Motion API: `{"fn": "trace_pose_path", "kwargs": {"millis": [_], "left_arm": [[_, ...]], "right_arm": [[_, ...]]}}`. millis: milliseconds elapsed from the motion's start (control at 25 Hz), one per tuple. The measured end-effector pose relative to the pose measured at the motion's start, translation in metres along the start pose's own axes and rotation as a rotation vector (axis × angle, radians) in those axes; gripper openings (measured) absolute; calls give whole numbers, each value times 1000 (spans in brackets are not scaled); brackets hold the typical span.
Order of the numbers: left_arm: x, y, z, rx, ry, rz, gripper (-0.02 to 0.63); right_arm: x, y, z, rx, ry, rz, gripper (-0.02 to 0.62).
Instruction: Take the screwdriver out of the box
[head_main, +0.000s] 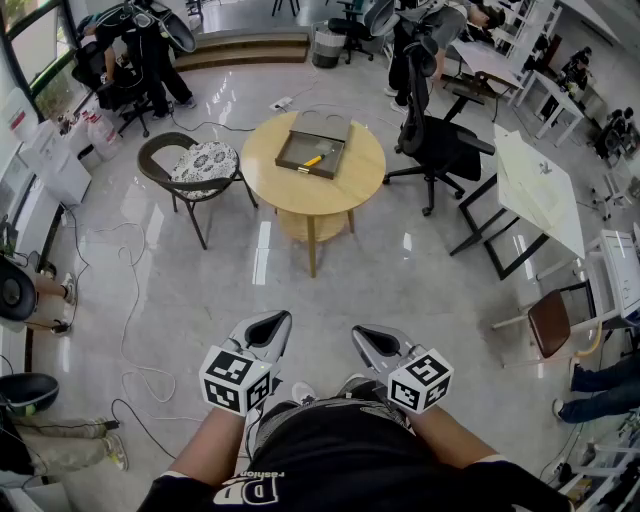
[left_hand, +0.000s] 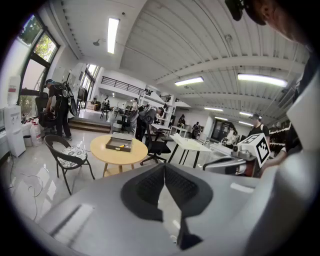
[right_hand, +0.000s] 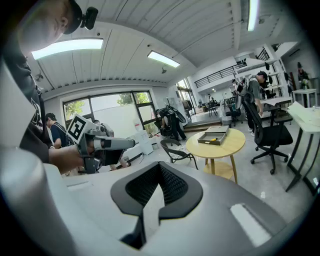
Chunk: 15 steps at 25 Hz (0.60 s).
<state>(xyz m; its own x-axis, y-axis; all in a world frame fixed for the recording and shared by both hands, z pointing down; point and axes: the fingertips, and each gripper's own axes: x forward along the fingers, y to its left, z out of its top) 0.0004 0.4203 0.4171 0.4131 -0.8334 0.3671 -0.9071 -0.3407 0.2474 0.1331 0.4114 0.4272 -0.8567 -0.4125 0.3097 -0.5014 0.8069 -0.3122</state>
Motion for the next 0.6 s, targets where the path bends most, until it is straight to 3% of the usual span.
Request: {"fn": "trace_pose_path", "kwargs": {"millis": [240,440,600], "left_arm": [[2,2,1,2,-4,-1,61],[3,-4,-3,2,5,-12,60],[2,0,-7,-3,13,-14,60]], "right_arm": [[4,0,-1,-1,2,7,0],[3,9,-3,33,-7,63,0],[10,11,-6,-4,10,47,0]]}}
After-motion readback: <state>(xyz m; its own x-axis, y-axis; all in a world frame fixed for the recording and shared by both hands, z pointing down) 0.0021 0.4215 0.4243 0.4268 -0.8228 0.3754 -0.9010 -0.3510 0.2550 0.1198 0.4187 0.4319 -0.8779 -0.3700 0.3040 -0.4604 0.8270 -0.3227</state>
